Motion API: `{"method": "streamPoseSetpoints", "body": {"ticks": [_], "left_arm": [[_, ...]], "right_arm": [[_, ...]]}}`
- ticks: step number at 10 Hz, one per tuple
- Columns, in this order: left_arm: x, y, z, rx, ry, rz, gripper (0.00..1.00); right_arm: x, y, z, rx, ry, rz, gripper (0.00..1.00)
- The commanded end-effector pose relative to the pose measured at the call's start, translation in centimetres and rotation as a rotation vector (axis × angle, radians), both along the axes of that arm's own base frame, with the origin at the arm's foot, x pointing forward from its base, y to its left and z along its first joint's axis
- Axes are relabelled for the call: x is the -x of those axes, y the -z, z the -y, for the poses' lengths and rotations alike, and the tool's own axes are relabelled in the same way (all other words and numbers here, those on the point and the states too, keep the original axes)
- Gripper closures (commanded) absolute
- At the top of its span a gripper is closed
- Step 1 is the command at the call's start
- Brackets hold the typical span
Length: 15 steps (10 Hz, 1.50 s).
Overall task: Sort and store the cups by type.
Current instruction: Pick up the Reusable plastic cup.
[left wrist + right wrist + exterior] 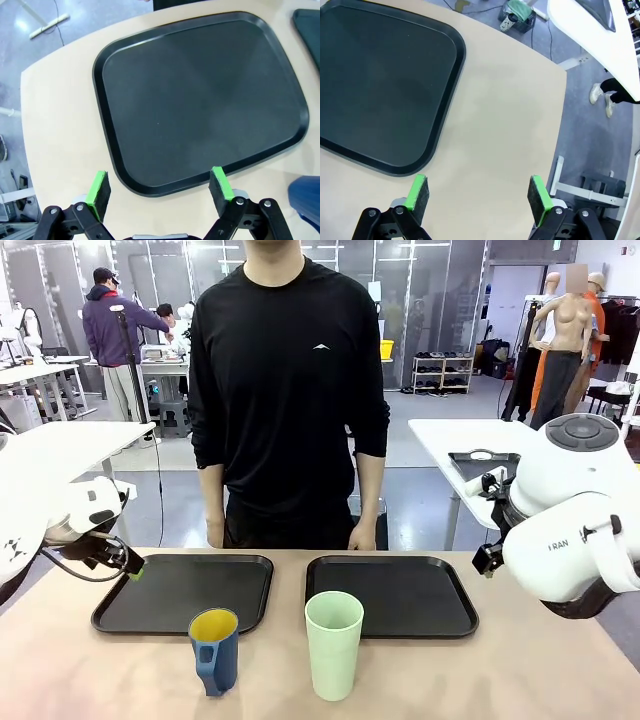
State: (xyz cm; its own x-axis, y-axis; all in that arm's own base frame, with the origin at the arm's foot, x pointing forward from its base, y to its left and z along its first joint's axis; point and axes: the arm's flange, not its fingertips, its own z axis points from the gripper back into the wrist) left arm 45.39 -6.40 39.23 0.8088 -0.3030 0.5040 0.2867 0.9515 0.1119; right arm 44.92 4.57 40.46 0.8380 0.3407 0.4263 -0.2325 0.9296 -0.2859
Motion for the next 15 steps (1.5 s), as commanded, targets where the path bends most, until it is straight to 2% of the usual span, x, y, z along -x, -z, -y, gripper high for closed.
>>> {"method": "streamPoseSetpoints", "body": {"ticks": [1,3,4,15], "left_arm": [[-0.58,0.20,-0.55,-0.010,-0.005,0.014,0.00],[-0.65,0.30,-0.56,-0.003,-0.014,0.010,0.00],[-0.46,0.21,-0.27,-0.018,-0.024,0.000,0.00],[-0.09,0.21,-0.41,0.001,-0.010,-0.005,0.00]], "right_arm": [[-0.55,0.45,-0.65,-0.024,0.027,0.017,0.00],[-0.74,0.62,-0.57,-0.019,0.052,0.005,0.00],[-0.12,0.20,-0.07,-0.007,0.005,-0.004,0.00],[-0.12,0.20,-0.07,-0.007,0.005,-0.004,0.00]]}}
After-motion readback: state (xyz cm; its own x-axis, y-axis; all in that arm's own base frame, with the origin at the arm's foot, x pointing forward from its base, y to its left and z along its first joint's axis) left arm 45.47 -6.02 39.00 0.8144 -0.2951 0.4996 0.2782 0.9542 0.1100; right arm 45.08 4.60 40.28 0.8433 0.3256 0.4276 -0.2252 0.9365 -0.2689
